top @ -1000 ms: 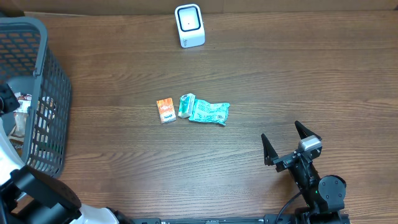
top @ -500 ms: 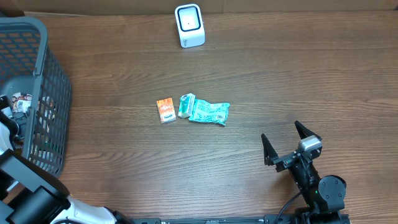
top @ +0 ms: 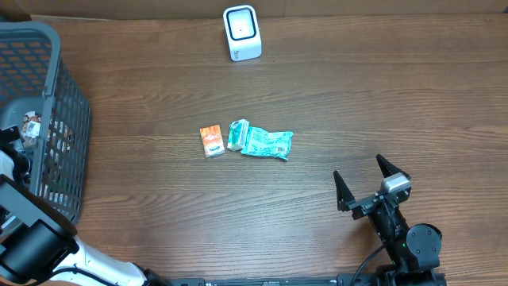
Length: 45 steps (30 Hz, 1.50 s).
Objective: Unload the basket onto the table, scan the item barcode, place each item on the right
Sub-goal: 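Grasp the clear Pantree bread bag in the basket with the left gripper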
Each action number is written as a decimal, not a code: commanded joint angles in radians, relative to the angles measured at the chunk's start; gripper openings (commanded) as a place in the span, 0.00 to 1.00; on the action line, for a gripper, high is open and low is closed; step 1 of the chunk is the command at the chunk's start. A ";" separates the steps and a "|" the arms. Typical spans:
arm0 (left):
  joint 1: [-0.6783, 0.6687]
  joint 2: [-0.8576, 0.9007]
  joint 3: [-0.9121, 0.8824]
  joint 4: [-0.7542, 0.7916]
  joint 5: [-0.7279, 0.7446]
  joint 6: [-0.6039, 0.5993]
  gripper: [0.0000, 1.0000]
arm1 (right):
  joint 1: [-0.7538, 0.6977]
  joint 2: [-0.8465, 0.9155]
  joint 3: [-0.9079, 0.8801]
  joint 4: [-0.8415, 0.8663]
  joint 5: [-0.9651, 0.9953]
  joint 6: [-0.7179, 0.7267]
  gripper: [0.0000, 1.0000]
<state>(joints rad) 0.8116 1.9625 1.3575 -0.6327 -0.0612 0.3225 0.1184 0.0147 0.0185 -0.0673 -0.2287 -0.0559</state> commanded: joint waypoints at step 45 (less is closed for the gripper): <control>-0.165 -0.476 0.425 -0.239 0.525 -0.639 0.04 | -0.001 -0.012 -0.011 0.007 0.000 0.002 1.00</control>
<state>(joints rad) 0.6685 1.4796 1.7748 -0.8631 0.5629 -0.3035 0.1184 0.0147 0.0185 -0.0677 -0.2291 -0.0559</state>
